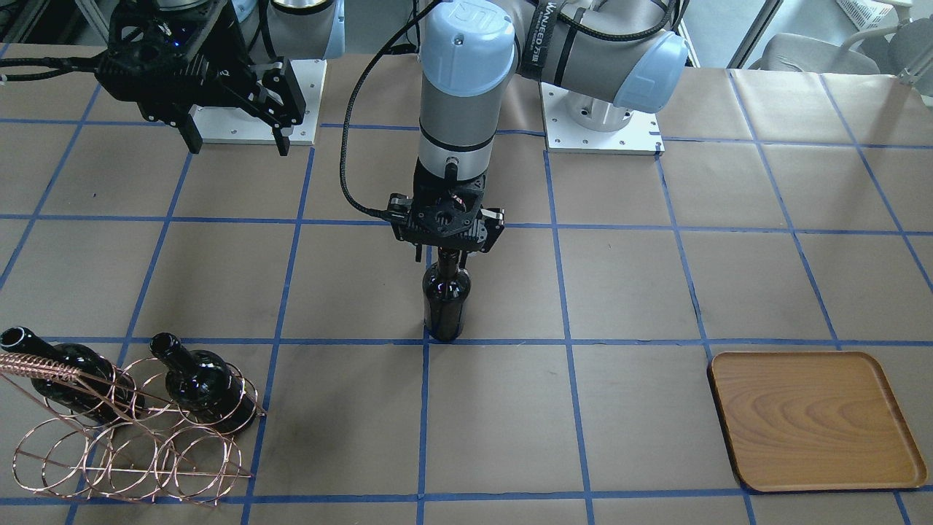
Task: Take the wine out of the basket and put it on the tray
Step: 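Lower the left gripper onto the bottle neck and grasp it, then lift the bottle with the left gripper and carry it over the wooden tray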
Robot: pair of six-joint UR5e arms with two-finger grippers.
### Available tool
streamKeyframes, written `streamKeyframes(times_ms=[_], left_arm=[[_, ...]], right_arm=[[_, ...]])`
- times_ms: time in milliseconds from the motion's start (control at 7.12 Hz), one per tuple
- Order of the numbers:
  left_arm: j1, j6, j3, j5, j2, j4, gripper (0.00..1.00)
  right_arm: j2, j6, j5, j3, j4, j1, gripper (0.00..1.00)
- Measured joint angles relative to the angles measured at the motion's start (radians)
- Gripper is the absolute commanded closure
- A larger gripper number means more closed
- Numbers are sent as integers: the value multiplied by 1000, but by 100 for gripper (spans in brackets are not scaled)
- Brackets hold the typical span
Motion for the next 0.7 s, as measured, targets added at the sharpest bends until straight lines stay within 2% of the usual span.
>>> streamKeyframes(times_ms=[702], left_arm=[[38, 62, 28, 3, 14, -26, 100]], right_arm=[[-2, 0, 5, 0, 0, 1, 0]])
